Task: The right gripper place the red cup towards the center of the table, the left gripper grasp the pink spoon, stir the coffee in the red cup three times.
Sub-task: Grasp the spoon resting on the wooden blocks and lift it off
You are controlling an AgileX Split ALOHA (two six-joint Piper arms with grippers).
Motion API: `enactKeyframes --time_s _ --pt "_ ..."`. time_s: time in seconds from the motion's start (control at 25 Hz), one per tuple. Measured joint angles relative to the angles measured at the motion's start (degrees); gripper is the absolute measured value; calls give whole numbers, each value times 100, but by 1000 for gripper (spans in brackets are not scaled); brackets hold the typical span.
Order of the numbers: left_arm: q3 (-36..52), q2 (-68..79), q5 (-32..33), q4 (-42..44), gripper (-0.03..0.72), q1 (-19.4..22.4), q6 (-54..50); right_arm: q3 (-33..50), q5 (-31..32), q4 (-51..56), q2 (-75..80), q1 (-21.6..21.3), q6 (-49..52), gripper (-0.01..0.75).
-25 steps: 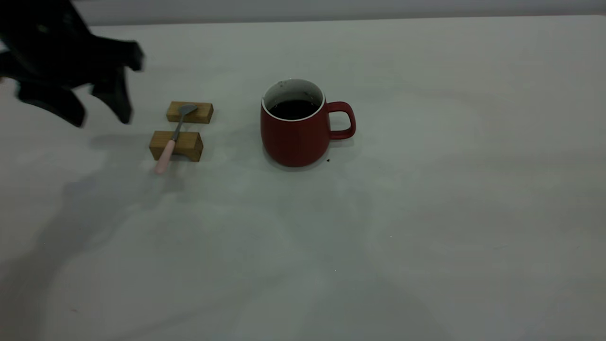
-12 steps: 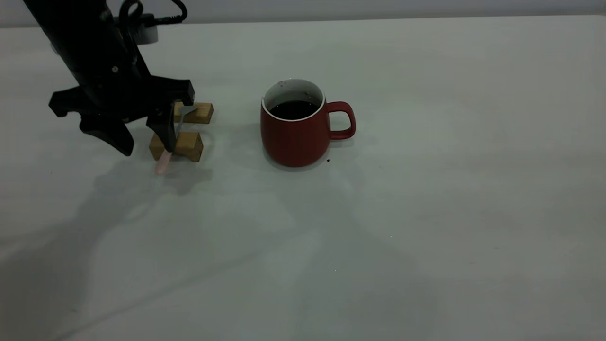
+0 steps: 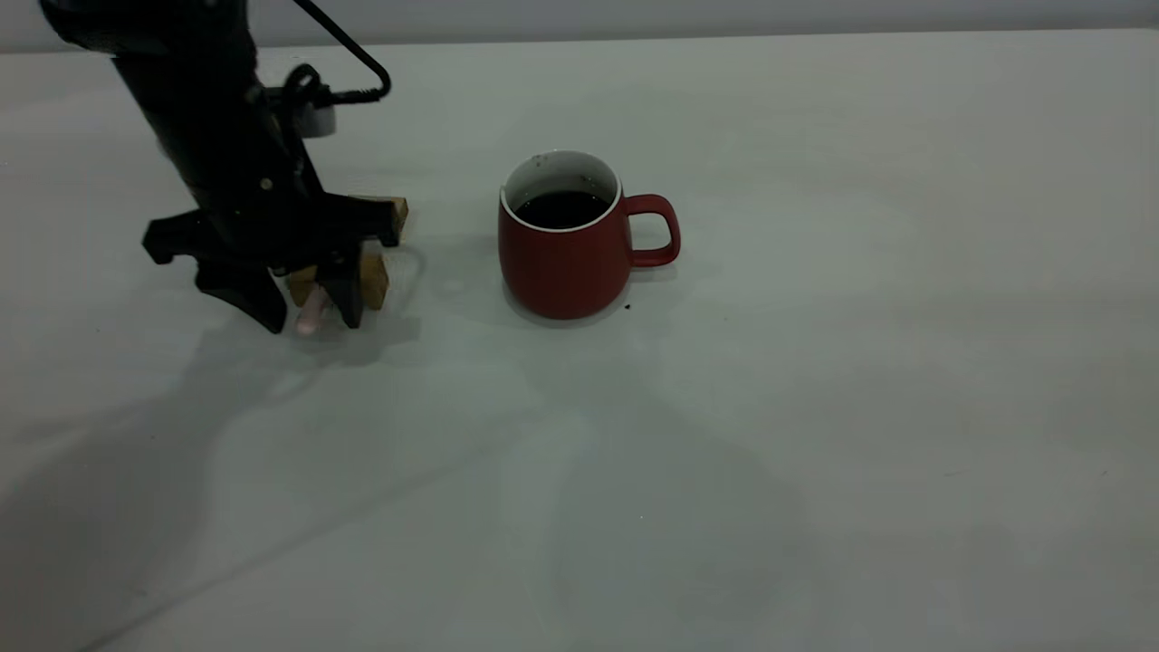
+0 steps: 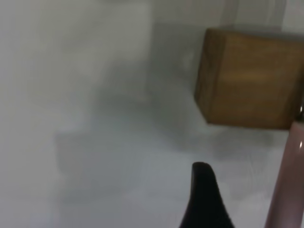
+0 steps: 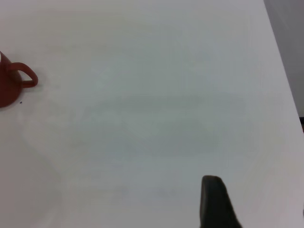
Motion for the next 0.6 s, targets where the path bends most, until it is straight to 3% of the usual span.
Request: enactKeyframes --time_s 0.12,0.24,0.4,0.6 --pt "-58 45 35 -11 508 -38 -7 0 0 0 0 0 0 474" --pt "-58 45 69 -11 389 -44 -40 0 5 0 0 0 0 474" --pt "-58 45 75 -11 140 -44 -217 0 5 0 0 0 0 474" --pt "-206 -134 583 -68 139 -44 -308 0 5 0 0 0 0 474"
